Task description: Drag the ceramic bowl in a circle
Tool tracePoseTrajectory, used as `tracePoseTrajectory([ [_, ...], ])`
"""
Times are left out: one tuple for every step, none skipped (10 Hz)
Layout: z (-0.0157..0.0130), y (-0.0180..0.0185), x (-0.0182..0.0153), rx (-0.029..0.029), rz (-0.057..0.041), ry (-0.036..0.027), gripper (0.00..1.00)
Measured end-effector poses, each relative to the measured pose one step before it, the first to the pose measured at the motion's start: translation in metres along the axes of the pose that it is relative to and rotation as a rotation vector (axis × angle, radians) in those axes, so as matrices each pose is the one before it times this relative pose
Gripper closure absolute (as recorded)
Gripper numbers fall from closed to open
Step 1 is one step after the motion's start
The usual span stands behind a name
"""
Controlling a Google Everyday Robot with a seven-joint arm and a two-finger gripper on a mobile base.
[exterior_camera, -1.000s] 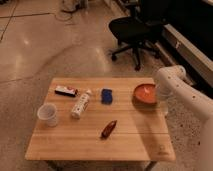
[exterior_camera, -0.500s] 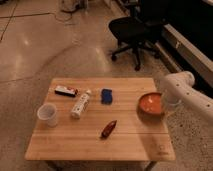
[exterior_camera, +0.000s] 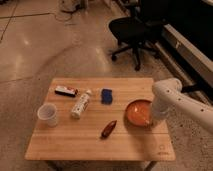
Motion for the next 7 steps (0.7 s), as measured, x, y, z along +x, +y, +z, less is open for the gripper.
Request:
tracePoseTrajectory([
  [0.00556,-0.01571,-0.00953,0.00841,-0.03023,-0.01277,1.00],
  [0.00664,-0.01442,-0.00571,0.00497,-0.02238,-0.00889,1.00],
  [0.00473,-0.01325,-0.00279,0.00519,-0.01690,-0.00340,1.00],
  [0.00675,-0.02004,0.00137,0.00533,-0.01892,0.00590,1.00],
  [0.00138,-0.01191,0.00389,0.00347,-0.00884,0.00837,1.00],
  [-0.00060,-0.01367,0.00726,0.01068,-0.00127,0.01619,1.00],
  [-0.00309,-0.01747,0.01357,0.01589,0.00296,0.02943,1.00],
])
